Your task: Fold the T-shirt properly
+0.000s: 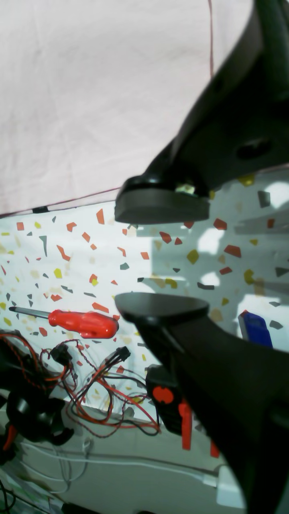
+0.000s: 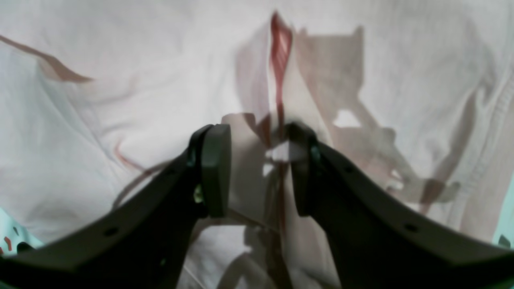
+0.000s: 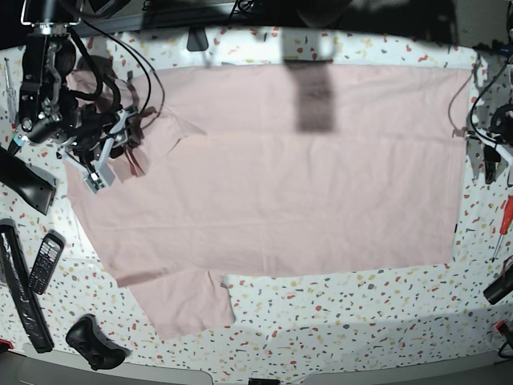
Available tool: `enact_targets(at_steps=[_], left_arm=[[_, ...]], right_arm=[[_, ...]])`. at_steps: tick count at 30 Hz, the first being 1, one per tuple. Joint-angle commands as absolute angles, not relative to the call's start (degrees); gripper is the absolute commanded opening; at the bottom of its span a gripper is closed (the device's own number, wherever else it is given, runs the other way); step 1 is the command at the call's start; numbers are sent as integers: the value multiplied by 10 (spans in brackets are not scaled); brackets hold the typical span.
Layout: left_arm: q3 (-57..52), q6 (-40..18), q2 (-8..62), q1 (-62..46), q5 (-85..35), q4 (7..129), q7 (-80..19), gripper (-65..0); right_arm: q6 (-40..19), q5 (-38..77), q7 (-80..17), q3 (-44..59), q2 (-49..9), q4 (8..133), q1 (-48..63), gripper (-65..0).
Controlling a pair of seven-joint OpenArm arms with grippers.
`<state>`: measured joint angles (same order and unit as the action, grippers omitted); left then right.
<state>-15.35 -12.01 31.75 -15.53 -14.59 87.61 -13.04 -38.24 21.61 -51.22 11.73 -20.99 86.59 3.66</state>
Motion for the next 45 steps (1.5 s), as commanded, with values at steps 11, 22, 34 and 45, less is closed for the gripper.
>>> enact_targets(at_steps=[11, 22, 34, 45], left_arm=[[-161, -116, 330, -149, -145, 884, -114, -390], [-161, -116, 330, -149, -146, 884, -115, -390], [-161, -116, 330, -149, -146, 884, -119, -390], [-161, -116, 330, -150, -146, 884, -119, -390]], right_arm=[[-385, 186, -485, 112, -219, 874, 29, -565], [-383, 136, -415, 112, -219, 874, 26, -650], [-381, 154, -425, 112, -219, 874, 6, -607], [-377, 154, -436, 112, -219, 861, 7, -410]])
